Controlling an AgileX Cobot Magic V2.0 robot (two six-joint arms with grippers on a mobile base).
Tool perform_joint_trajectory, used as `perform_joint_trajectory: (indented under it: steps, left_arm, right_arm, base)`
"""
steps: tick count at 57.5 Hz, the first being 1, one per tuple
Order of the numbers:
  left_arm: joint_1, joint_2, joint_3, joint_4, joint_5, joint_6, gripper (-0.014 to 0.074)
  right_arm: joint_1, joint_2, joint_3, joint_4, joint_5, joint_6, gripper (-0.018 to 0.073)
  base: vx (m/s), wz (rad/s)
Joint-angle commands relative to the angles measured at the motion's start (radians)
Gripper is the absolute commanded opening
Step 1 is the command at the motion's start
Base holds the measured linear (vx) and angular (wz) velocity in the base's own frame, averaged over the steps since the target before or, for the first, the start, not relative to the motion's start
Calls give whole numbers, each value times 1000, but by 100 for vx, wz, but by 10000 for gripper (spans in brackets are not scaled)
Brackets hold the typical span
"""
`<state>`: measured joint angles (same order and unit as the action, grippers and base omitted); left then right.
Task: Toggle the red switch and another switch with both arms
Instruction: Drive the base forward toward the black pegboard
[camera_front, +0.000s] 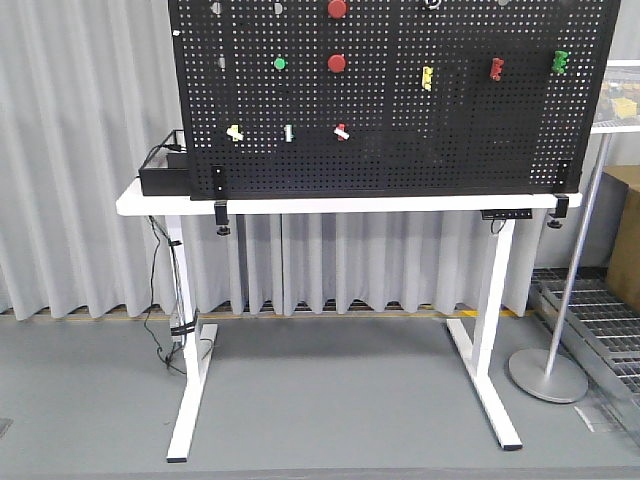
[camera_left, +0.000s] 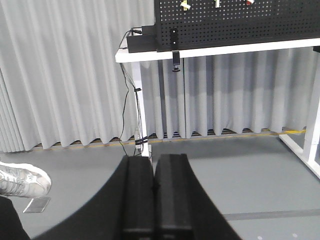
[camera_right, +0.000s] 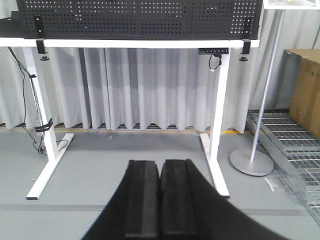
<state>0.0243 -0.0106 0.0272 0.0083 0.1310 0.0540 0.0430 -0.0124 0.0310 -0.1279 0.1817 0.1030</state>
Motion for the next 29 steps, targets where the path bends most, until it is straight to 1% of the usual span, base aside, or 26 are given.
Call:
perform_joint_trajectory:
  steps: [1,15,29]
  left_arm:
    - [2,-19,18,-8,-76,-10,3]
    - [2,-19,18,-8,-76,-10,3]
    - [2,-19,18,-8,-76,-10,3]
  right_arm:
    - [0,-11,5,-10,-81,-7,-6]
    - [0,-11,5,-10,-81,-7,-6]
    - [0,-11,5,-10,-81,-7,-6]
  base:
    - [1,-2]
    - [4,0]
    - [10,2]
